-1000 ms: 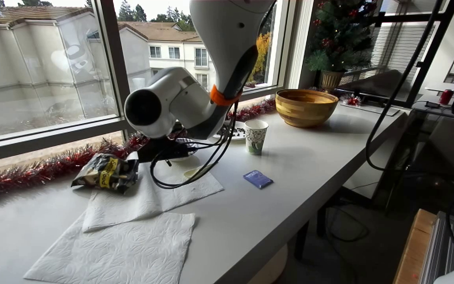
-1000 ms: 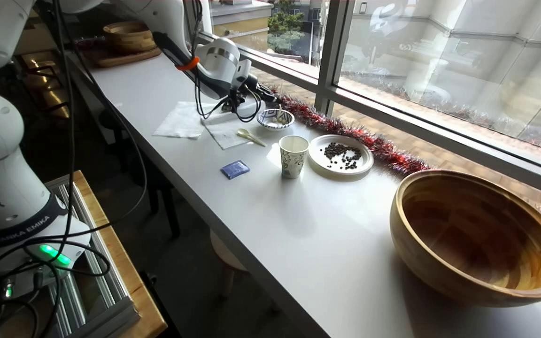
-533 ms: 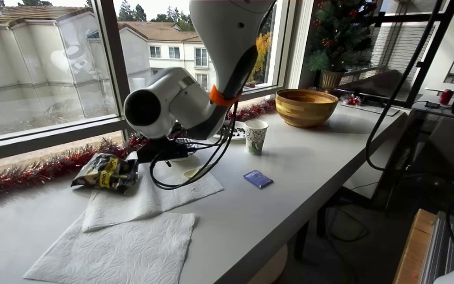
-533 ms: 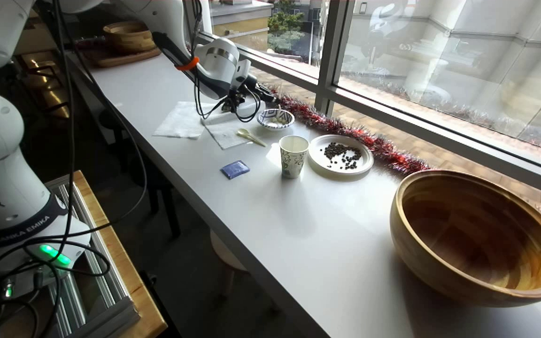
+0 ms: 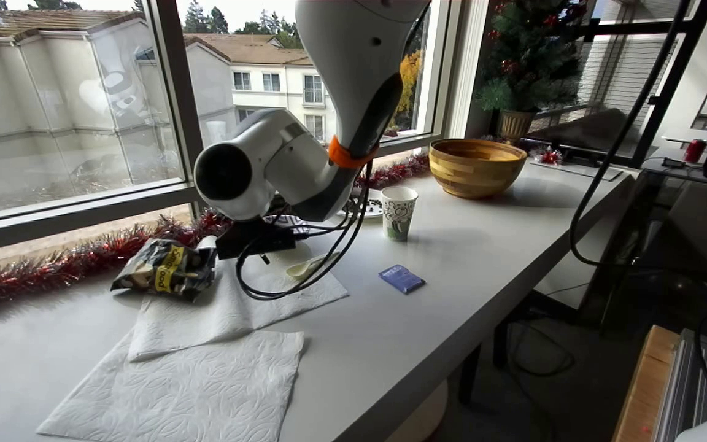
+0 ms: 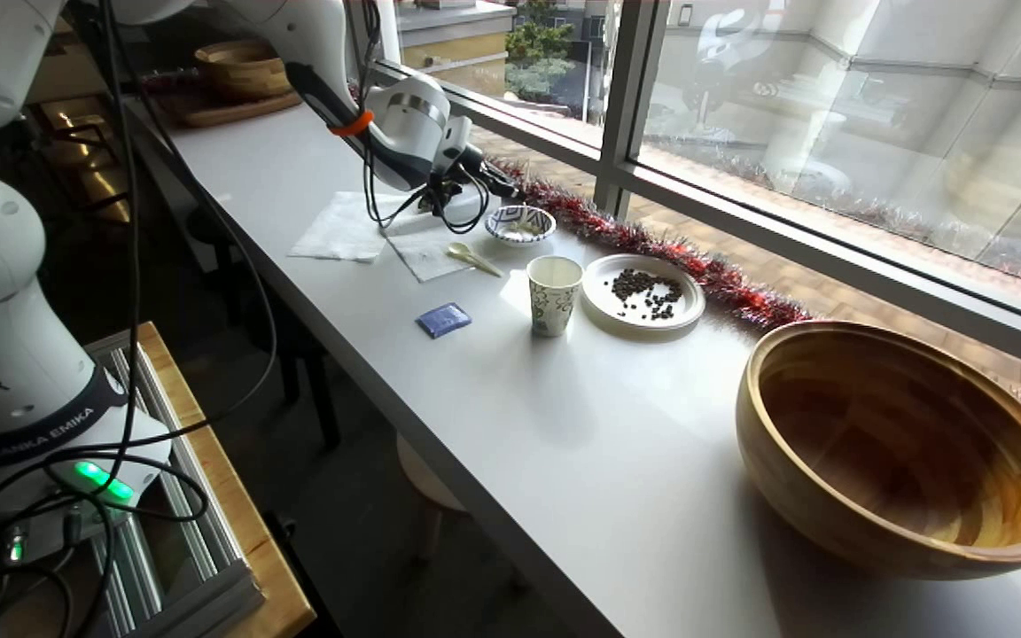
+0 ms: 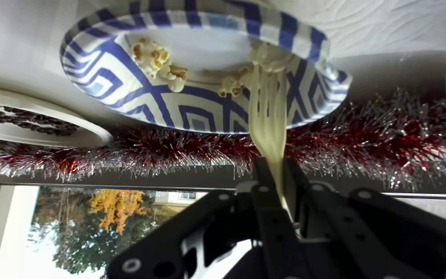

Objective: Use the fork to remove the contents of the white plate with blue markings and put the fork back on the napkin

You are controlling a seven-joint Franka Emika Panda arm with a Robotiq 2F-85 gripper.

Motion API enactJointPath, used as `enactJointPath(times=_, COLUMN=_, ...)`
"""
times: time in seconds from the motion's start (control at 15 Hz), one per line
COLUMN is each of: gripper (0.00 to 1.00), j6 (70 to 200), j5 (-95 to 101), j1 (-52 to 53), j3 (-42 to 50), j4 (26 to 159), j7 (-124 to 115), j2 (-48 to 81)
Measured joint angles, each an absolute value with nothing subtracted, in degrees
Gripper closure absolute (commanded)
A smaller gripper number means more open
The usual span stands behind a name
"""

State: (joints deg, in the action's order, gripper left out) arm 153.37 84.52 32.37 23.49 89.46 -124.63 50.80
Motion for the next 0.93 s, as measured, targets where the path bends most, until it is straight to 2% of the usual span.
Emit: enactJointPath(times=0.93, gripper=0.97, j6=153.3, j5=84.5, j1=33.4, j3=23.5, j4=92.9, j7=-122.2, j2=46.8)
